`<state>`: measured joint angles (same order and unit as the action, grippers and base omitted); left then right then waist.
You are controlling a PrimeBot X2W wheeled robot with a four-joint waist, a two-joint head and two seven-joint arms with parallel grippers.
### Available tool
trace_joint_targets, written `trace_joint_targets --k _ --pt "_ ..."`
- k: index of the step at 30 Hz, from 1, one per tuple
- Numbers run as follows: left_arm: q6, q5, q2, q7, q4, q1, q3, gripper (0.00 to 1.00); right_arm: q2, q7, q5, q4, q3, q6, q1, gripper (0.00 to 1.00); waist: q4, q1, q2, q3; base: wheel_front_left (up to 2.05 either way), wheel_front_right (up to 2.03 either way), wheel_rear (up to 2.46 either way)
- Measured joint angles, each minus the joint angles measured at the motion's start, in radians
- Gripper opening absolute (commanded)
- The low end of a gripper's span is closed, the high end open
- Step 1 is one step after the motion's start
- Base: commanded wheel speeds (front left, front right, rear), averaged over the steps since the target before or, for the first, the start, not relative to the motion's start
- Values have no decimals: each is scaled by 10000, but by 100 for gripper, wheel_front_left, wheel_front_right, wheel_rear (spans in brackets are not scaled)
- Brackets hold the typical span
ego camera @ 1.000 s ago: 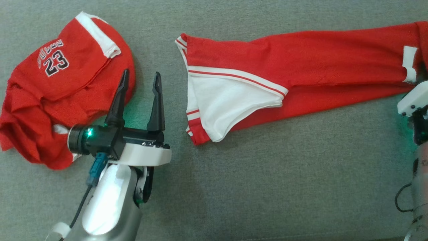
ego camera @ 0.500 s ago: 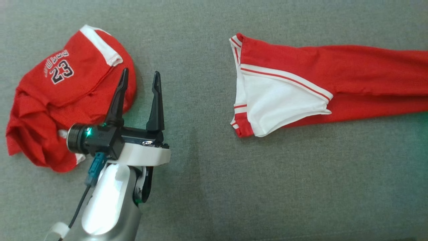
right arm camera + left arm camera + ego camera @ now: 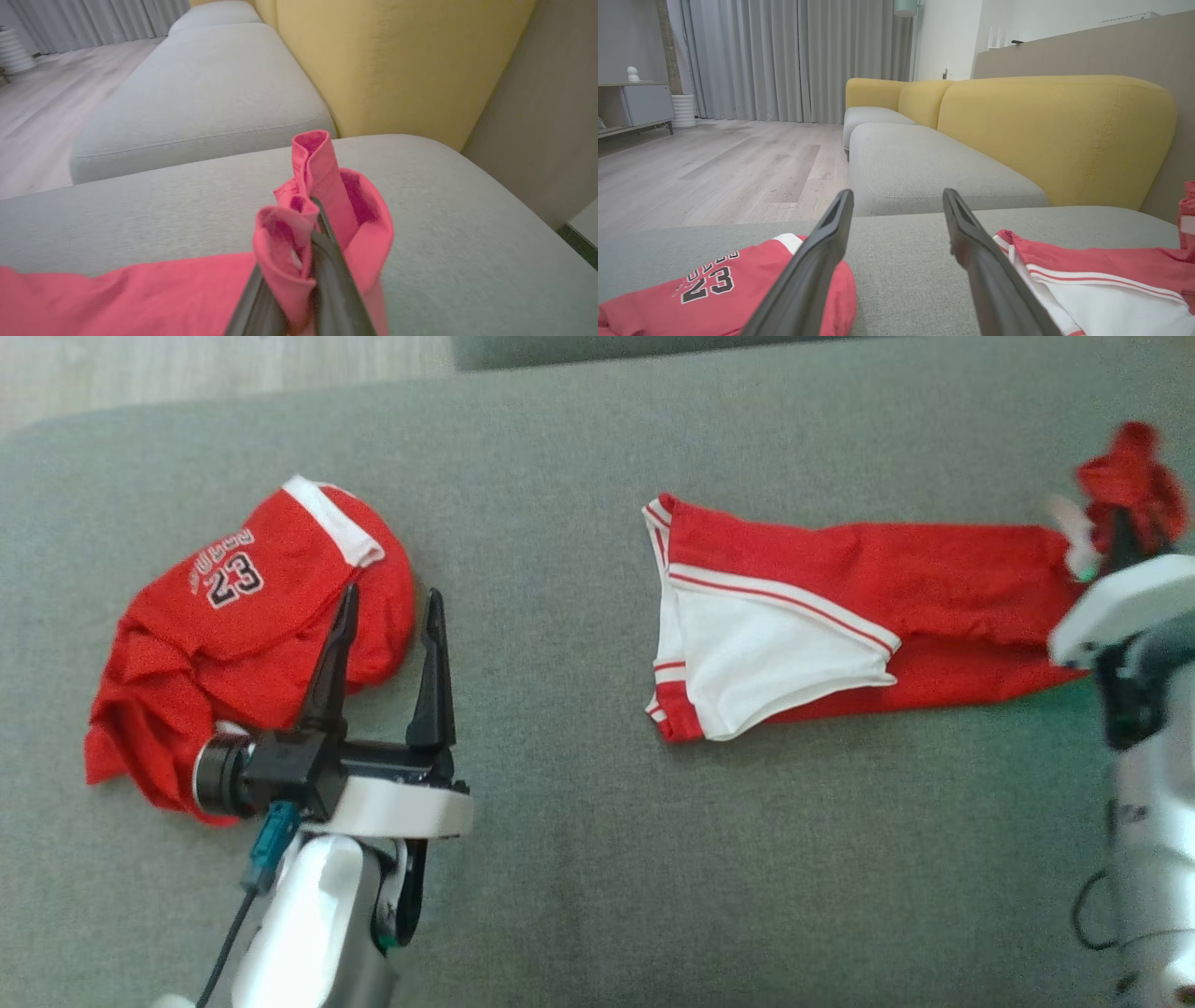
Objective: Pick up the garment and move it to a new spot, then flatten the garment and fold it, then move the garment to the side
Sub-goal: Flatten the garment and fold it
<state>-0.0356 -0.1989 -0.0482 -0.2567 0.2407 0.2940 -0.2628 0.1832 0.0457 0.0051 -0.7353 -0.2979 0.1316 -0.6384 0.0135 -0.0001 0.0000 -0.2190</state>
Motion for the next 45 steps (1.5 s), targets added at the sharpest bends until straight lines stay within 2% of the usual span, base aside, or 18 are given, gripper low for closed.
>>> trace_joint_targets --k 10,14,19,30,31,32,37,39,42,45 --pt "-82 -128 4 0 2 -579 29 100 -1099 527 963 1538 2980 0 812 0 -253 -2 0 968 0 0 0" --pt "-81 -128 4 0 -4 -585 25 100 -1158 527 1101 1576 3745 0 862 0 -413 -1 0 971 0 0 0" --pt "-69 -130 6 0 -10 -580 -33 100 -1168 395 2318 1252 4853 0 903 0 -716 1 0 822 0 0 0" --pt "-98 -336 8 0 -12 -535 -284 100 -1174 -211 2972 -418 6287 0 903 0 -1277 2 0 467 0 0 0" --pt "-98 -336 8 0 -12 -535 -288 100 -1174 -278 3012 -541 6462 0 903 36 -1304 2 0 462 0 0 0" --pt "-130 -336 8 0 -4 -535 -295 100 -1174 -347 3106 -602 6623 0 903 100 -1323 2 0 463 0 0 0" --pt "-173 -410 8 0 88 -535 -313 100 -1177 -731 4196 -209 7967 0 904 100 -1290 2 0 570 0 0 0" --pt "-173 -466 8 0 119 -535 -357 100 -1195 -1001 4477 29 8159 0 897 100 -1222 1 0 649 0 0 0" --pt "-173 -481 8 0 107 -536 -424 100 -1193 -1674 4518 173 7829 0 799 100 -1062 1 0 776 0 0 0" --pt "-221 -495 8 0 12 -538 -426 100 -1191 -2316 3712 157 6853 0 600 100 -847 1 0 888 0 0 0"
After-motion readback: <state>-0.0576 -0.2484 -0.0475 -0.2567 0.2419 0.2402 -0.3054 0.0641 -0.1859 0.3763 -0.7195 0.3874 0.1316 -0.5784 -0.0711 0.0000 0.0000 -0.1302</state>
